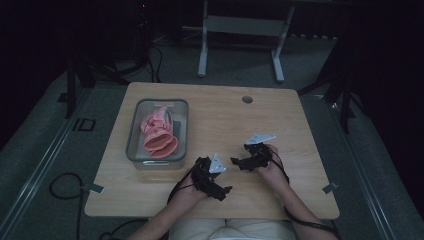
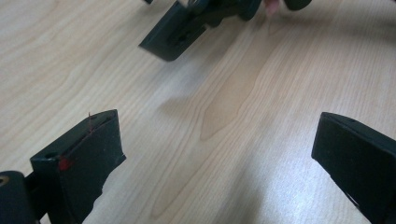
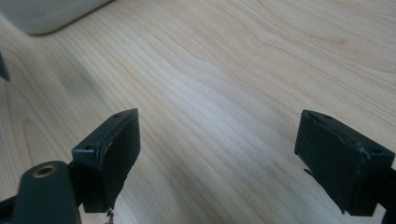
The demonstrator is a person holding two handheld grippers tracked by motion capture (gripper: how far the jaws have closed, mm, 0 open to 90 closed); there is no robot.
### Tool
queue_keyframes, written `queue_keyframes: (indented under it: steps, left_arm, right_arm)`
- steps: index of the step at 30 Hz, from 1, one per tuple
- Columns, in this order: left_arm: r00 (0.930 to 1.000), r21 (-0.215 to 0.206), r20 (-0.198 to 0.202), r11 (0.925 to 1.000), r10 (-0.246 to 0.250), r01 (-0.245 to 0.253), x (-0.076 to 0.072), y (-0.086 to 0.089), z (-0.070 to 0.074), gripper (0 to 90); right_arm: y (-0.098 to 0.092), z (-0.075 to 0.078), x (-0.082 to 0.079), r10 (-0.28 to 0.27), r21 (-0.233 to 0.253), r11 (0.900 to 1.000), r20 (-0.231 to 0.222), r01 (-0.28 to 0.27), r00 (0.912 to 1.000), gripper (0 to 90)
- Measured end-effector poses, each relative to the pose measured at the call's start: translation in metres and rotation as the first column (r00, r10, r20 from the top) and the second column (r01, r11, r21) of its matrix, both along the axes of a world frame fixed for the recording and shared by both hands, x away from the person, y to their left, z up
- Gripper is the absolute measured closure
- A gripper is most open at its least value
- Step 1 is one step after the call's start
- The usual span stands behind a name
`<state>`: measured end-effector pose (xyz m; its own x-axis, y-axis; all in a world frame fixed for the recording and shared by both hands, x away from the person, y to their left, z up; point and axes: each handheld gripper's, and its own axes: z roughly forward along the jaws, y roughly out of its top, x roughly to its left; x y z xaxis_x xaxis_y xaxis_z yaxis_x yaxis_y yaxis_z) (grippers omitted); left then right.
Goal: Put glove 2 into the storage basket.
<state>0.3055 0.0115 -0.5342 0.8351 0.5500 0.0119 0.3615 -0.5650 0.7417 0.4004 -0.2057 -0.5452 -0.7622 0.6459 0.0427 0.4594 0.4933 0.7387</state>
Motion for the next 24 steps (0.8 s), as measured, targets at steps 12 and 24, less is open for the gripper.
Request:
queue_keyframes:
  steps: [12, 24]
  left_arm:
    - [0.999, 0.001, 0.042, 0.9998, 0.019, -0.019, -0.004, 0.007, -0.013, 1.5]
    - [0.9973, 0.005, 0.056, 0.9989, 0.047, -0.048, -0.004, 0.012, -0.019, 1.5]
  right_arm:
    - [-0.018, -0.009, -0.009, -0.036, 0.002, 0.999, 0.028, 0.036, 0.9989, 14.0]
    - [-0.034, -0.015, -0.009, -0.086, 0.003, 0.996, 0.05, 0.086, 0.995, 13.6]
